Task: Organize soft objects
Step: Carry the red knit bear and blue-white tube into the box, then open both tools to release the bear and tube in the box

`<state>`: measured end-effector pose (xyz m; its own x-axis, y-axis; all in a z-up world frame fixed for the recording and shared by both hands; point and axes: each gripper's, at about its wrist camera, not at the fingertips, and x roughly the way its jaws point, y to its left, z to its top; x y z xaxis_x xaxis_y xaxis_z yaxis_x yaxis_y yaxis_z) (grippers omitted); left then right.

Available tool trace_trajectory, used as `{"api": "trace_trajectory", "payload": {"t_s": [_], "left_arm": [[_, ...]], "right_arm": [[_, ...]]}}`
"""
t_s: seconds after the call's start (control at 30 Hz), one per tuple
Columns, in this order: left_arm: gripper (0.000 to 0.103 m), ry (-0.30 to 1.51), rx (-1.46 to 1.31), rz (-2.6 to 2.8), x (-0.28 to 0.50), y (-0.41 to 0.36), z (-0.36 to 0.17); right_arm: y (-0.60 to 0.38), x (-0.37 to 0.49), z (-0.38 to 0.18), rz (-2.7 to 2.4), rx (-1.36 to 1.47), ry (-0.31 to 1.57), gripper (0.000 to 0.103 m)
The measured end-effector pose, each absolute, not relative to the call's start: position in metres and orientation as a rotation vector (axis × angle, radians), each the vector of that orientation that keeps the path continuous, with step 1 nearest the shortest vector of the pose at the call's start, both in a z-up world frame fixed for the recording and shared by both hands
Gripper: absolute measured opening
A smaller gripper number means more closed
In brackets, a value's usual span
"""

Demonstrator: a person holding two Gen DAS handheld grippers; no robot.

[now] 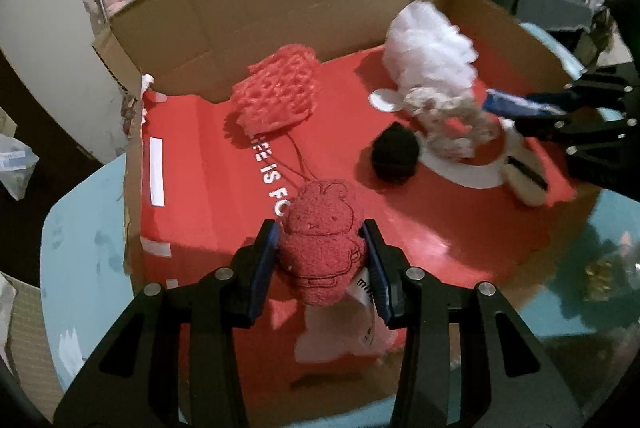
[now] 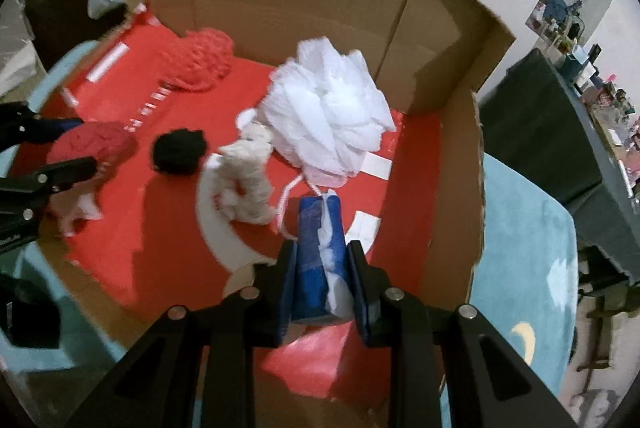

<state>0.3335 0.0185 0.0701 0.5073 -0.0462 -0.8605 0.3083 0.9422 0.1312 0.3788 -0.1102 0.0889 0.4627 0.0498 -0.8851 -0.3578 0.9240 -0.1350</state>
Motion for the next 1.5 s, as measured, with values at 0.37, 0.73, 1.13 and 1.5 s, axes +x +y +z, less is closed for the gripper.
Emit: {"api": "trace_trajectory", "payload": {"t_s": [0.37,0.73,1.13,1.5], "left_arm": [[0.042,1.049,0.318,-0.182,0.349,0.019,0.054],[0.061,1.033,0.327,-0.195,0.349,0.013,0.047],[0.070,0.980,0.241,-0.202,0.333,0.023,0.074],[0.082,0.791,0.112,-0.216,0.268,0.037,0.132]], "right_arm": [[-0.108,0.394,0.070,0.214,-0.371,1.108,0.028],[-0.105,0.397,0.065,0.220,-0.389,1.116,0.028],[-0.103,0.384,0.084,0.237,-0.372,1.076,0.043],[-0.125,0.333,0.147,0.228,-0.282,0.924,0.071]]}}
